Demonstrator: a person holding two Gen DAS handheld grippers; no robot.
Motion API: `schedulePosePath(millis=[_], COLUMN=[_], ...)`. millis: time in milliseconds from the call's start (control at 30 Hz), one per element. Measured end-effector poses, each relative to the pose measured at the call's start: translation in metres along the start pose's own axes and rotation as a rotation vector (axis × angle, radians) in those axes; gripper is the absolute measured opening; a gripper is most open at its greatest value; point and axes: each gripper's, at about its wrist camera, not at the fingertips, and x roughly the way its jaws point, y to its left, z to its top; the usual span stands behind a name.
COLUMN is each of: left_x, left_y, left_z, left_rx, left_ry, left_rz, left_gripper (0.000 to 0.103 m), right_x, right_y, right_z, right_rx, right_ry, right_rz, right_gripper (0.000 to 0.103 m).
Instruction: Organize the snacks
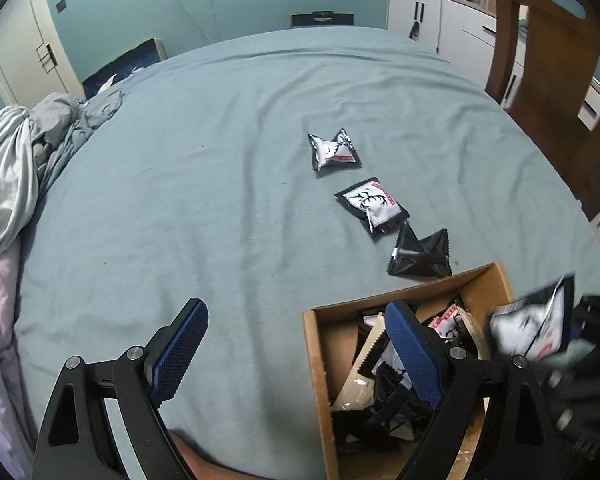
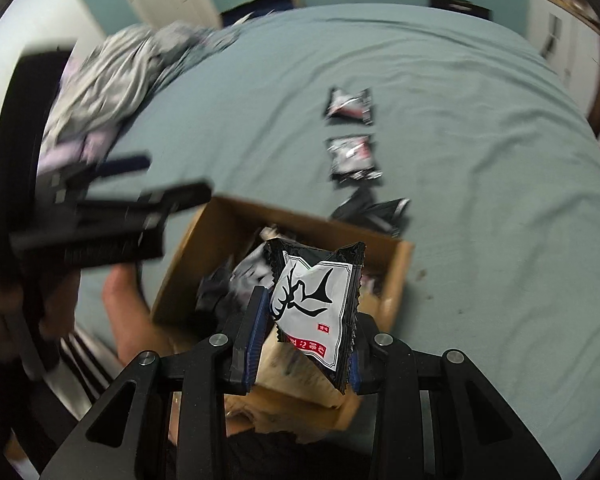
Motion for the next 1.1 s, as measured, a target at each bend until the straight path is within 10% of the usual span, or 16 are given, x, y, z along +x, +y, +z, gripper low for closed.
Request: schedulePosePath(millis=[167,300,433,1100], left_x=[0.003,0.004,0.005,-0.002], left_y=[-0.002,-0.004,-0.006,-0.007], left_z=[0.0,-0.001,-0.002,0.0], left_rx=[0.007,0.018,0.023,0.011], left_ry=[0.009,0.018,0.02,-0.012], left_rz=[0.002,0.005,0.005,0.022], left_gripper=[0.091,0.091,0.091,0.091], right_x=[0.01,0.012,0.007,-0.022], right_y=[-0.001,-0.016,-0.027,-0.045], right_z=[0.0,0.004,0.006,0.002], right_rx=[0.019,0.113,0.186,0.309], right_ry=[0.063,0.056,0.014,-0.114], right_rz=[0.08,0.087,0.077,0.01], right_gripper=[0.034,0.064,0.072,0.073])
